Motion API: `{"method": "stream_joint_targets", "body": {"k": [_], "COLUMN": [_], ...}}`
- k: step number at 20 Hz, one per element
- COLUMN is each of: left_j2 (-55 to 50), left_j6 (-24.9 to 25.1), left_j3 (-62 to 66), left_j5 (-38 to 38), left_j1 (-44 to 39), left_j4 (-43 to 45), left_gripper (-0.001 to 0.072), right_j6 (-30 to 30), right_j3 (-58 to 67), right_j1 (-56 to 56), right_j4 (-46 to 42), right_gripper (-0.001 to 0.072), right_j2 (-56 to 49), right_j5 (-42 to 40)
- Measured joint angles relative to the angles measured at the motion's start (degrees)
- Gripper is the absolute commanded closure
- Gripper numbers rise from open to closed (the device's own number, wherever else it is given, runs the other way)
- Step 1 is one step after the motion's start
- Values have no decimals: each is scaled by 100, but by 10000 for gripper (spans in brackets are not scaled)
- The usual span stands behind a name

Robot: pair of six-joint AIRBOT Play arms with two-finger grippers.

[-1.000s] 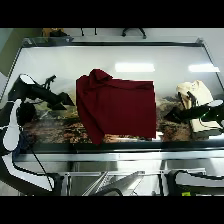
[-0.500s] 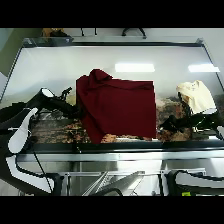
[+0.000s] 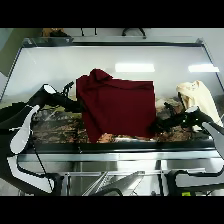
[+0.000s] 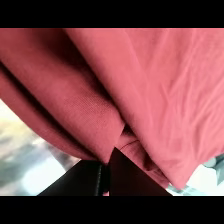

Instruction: Fold the shirts.

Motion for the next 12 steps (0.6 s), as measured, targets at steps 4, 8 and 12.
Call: {"method": "stream_joint_targets", "body": {"k": [4,8,12], "left_j2": [149,841,2055], "left_j6": [-2,-177,-374], "left_j3": [227,782,2201], "left_j5": [-538,-1139,-1652], "left_j1": [232,525,688], "left_j4": [-9,-39,-68], "left_gripper": [689,689,689], "right_j6": [-173,-240,-339], "right_j3": [199,1416,3770], "right_j1": [151,-227,-907], "right_j4": [66,743,1814], "right_gripper": [692,692,692], "right_j2": [166,796,1451], "right_j5": [-199,286,811]}}
